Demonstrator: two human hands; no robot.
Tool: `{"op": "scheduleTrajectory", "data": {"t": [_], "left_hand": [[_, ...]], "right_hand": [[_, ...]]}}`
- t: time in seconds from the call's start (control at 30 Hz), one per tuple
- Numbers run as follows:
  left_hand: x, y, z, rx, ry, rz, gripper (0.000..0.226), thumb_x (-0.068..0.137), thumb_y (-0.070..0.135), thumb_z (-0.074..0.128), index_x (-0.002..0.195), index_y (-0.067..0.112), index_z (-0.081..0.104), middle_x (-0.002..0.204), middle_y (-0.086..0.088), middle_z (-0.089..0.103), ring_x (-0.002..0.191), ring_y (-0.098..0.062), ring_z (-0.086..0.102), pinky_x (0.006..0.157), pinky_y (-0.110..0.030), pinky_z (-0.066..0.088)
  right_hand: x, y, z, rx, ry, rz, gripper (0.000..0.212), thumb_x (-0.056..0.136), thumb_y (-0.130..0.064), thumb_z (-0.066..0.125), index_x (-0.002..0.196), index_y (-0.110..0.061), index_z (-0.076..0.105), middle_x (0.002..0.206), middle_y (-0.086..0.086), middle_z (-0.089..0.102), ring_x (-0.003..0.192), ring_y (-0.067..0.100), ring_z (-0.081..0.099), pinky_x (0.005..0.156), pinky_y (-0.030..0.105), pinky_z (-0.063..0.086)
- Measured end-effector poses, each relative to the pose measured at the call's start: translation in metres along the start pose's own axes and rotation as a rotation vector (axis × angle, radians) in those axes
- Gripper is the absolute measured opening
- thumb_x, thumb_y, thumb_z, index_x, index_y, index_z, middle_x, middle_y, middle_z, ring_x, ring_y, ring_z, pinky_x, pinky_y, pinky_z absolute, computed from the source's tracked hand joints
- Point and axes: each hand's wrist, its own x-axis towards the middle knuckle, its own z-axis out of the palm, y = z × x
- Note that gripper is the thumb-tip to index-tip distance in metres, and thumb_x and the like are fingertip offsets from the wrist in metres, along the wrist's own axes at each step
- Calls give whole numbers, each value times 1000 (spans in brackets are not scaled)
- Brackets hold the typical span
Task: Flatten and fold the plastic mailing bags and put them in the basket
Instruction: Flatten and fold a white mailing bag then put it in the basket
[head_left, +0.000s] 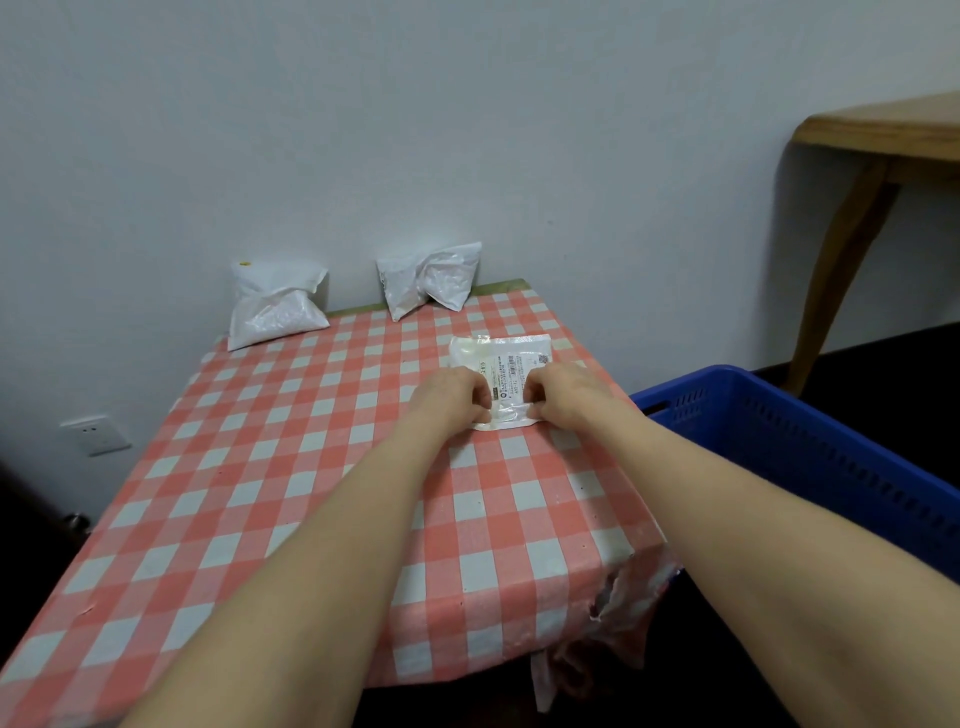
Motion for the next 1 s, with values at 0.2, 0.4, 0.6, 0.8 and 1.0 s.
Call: {"op": "scheduleTrajectory", "data": {"t": [0.2,0.4,0.6,0.8,1.0], "left_hand": [[4,-1,-4,2,-46,-8,7,80,27,72,82,26,65,95,6,67,93,-15,60,75,-29,48],[11,1,-18,-26,120,1,19,92,27,59,109,21,64,114,3,61,104,-17,57,86,-33,48],[27,9,1,7,138,18,45,102,24,38,146,14,33,150,-3,33,136,-23,33,109,-36,32],[46,4,18,56,25,24,52,102,27,18,152,11,14,159,-7,14,147,-24,9,120,-41,12],[48,-3,31,125,-60,0,52,102,31,13,153,21,4,161,-3,3,148,-28,0,120,-45,9]], "right_hand": [[8,2,-2,37,-49,26,12,85,-26,67,98,-24,66,104,-6,65,99,17,60,82,31,50],[23,0,-11,96,115,52,32,93,-38,55,123,-28,59,132,-2,52,116,21,52,96,37,45],[36,-10,1,-11,38,-4,52,104,-31,29,152,-15,20,160,2,13,147,27,7,118,40,18],[53,-15,8,-68,-51,-22,56,104,-34,18,155,-15,5,163,0,-3,149,28,-10,121,43,3],[64,-3,18,-133,-87,-89,56,103,-32,17,155,-14,6,163,3,-1,149,28,-9,121,44,1]]}}
